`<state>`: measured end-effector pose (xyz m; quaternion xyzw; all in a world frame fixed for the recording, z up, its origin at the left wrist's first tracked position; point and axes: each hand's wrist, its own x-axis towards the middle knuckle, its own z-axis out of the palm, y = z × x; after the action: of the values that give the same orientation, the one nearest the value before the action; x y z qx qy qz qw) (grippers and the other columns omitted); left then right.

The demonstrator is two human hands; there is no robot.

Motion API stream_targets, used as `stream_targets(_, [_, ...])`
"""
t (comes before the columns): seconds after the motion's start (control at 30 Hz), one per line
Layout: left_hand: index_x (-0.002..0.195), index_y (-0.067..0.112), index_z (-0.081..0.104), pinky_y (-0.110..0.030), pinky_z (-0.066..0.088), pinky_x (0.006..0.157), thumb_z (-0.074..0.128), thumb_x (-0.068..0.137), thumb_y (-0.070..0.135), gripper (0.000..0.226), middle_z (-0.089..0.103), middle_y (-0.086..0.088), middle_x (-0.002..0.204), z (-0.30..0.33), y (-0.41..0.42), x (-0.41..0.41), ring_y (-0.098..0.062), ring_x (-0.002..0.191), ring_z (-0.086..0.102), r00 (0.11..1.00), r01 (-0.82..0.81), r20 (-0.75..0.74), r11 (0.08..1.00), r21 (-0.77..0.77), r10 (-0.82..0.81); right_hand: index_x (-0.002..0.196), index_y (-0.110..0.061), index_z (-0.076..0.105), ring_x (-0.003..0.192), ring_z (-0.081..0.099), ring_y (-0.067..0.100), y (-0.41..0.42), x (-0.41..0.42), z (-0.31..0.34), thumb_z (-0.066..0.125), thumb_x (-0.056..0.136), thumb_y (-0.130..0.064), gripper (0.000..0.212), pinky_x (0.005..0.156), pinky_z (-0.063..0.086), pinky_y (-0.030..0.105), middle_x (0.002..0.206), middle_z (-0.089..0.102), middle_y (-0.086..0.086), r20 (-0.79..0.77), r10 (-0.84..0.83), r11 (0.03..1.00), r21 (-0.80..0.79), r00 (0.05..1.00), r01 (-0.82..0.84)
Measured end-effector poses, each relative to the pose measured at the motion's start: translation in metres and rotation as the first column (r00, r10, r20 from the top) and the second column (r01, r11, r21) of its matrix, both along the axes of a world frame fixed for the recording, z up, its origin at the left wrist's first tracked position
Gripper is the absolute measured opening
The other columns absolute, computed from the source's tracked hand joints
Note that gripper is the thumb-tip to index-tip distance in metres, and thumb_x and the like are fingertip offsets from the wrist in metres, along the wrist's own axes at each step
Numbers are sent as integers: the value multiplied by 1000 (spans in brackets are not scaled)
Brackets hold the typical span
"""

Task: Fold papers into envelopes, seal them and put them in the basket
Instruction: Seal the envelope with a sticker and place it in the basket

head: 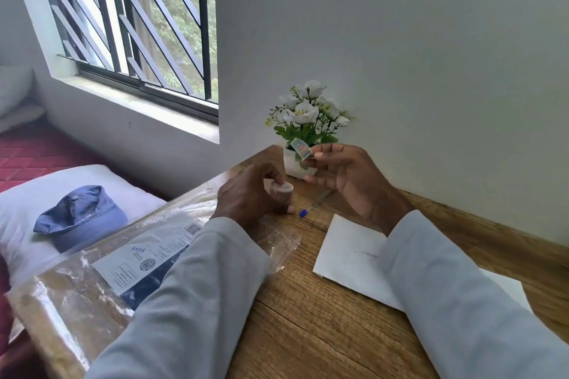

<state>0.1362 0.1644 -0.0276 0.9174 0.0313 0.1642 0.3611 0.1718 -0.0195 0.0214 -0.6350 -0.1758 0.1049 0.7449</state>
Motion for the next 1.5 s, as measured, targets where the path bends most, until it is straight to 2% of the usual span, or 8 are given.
stream_targets(0.23, [115,36,60,-28,37,86,85,56,60,69,46,4,141,17,-16,-3,-20,122,46,993,118,-37,985,128,-114,91,-5,66,91,69,23,-47,-31,29,54,76,3,20,76,59,38,90,71,10,-18,51,994,99,999,-49])
stream_targets(0.4, [85,23,73,-28,52,68,78,79,31,11,71,11,85,32,-79,-26,-4,78,63,912,381,281,871,-312,-298,94,-7,65,84,70,20,-106,-81,22,56,69,0,27,67,59,34,96,68,11,-105,1,986,163,994,16])
stream_targets(0.53, [90,22,77,-7,45,56,73,84,27,9,75,15,80,38,-142,-58,8,70,64,810,571,232,635,-520,-538,102,-7,66,86,66,20,-156,-126,4,54,74,-2,31,70,56,36,97,67,13,-167,-99,985,121,981,120])
stream_targets(0.63, [92,26,77,-19,46,63,71,79,42,21,75,17,88,38,-167,-71,9,74,63,778,546,102,587,-598,-620,106,-6,67,93,64,21,-177,-150,-5,55,74,-4,34,71,56,37,99,67,12,-215,-146,978,118,966,174])
stream_targets(0.9, [82,25,78,-29,45,70,72,85,31,9,75,6,85,40,-201,-81,-5,74,56,777,490,-1,606,-626,-629,114,-2,65,91,67,19,-198,-168,-10,55,74,-2,41,67,56,36,102,70,8,-231,-161,964,173,960,204])
stream_targets(1.03, [77,20,78,-18,45,60,71,86,25,12,74,11,78,42,-207,-69,-6,72,56,808,456,-51,679,-575,-587,104,-11,70,85,71,18,-202,-164,-16,57,85,0,26,66,58,35,98,74,5,-216,-394,909,51,894,413])
stream_targets(1.27, [81,18,78,-11,40,52,71,84,26,12,74,10,76,39,-229,-52,-5,70,56,751,537,-133,716,-446,-646,103,-14,74,81,70,16,-210,-160,-26,74,83,-38,32,63,57,30,96,77,4,-133,-647,762,-103,751,639])
stream_targets(1.5, [75,23,77,-3,38,46,72,85,24,11,73,14,72,28,-243,-41,11,59,58,722,606,-105,698,-382,-684,94,-12,76,74,67,13,-216,-155,-30,77,82,-21,15,53,51,24,87,76,4,-103,-702,709,-191,705,679])
